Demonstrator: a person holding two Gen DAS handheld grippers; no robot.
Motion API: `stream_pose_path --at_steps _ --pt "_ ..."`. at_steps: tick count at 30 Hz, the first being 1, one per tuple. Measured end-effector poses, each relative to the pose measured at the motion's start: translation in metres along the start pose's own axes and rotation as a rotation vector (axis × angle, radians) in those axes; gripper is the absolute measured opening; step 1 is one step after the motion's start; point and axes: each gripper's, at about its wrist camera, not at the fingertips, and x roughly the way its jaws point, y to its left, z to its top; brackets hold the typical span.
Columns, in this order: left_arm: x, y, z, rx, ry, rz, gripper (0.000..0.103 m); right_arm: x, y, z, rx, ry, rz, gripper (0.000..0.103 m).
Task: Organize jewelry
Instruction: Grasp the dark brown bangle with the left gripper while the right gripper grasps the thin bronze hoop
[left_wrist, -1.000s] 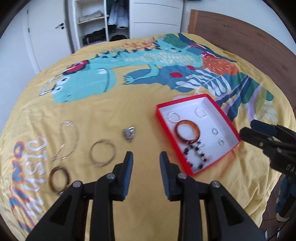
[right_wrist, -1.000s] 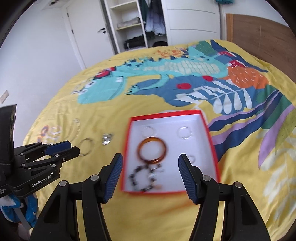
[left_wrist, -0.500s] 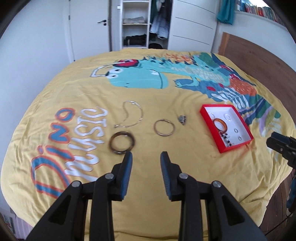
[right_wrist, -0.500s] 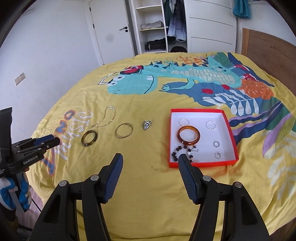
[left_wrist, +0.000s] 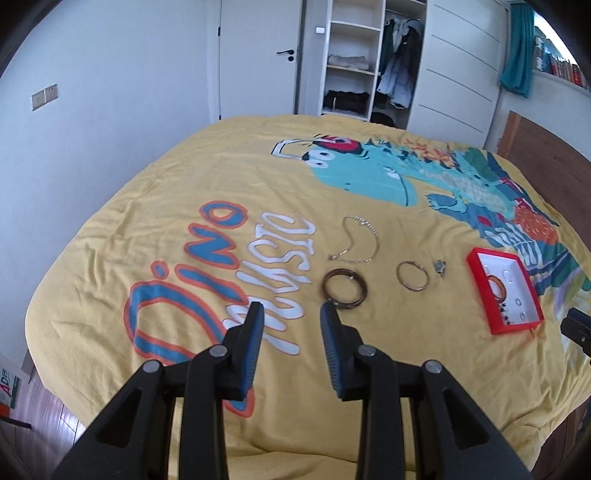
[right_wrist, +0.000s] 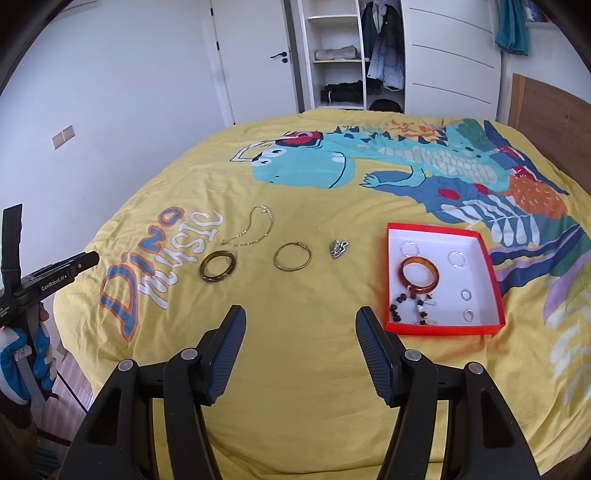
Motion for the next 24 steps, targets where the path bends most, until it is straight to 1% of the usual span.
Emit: stream_pose_path --at_steps 5,10,13,19,24 --pt "0.03 0.005 -0.008 -0.007 0.053 0.015 0.03 0.033 0.0 -0.006 0.004 0.052 0.025 0.061" --pt "0.075 -0.006 -0.004 -0.009 0.113 -0.006 0.03 0.069 -0.007 -0.007 0.017 0.1 0.045 0.059" --pt "0.102 -0.014 0.002 -0.014 0.142 -0.017 0.03 0.095 -0.015 0.0 0.032 0.121 0.056 0.058" --pt "0.173 -0.031 0.009 -0.049 0.228 -0.04 0.03 0.154 -0.026 0.017 0.027 0.165 0.072 0.057" --pt "0.213 -0.033 0.013 -0.095 0.256 -0.011 0.03 0.203 -0.025 0.034 0.012 0.181 0.085 0.057"
